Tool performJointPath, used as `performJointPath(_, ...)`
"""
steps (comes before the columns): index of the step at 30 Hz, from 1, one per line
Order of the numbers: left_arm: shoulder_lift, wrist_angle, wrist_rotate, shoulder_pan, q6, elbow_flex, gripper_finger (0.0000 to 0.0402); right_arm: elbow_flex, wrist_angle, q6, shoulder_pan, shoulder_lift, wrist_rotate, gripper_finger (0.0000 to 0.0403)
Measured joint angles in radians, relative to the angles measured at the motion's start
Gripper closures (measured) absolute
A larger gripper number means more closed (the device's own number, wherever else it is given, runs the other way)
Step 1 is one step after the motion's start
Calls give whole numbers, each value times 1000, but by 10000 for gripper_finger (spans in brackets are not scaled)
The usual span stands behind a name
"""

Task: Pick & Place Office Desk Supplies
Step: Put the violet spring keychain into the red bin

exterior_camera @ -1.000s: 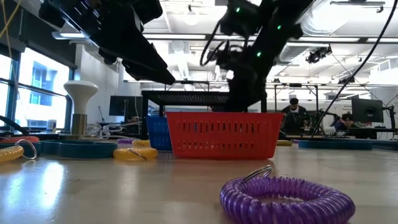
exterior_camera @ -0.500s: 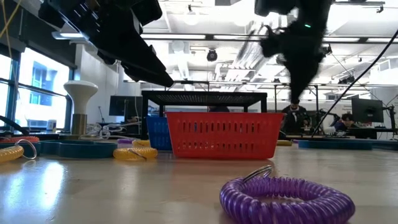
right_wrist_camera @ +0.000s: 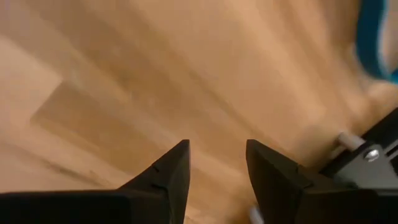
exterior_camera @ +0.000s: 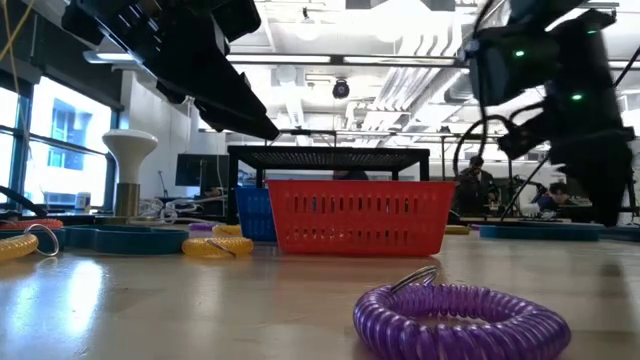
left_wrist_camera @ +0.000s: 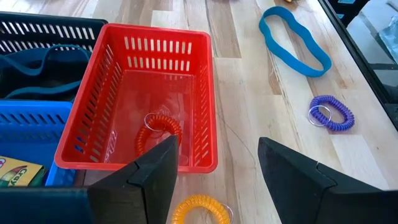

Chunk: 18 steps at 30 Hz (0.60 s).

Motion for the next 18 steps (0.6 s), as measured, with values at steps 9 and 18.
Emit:
performJointPath(9,0,11,0,0,-10,0,186,-1,0,183,186,-45,-88,258)
performJointPath(18,0,11,4,0,-12,0,186,-1,87,491,449,-78,-155,255)
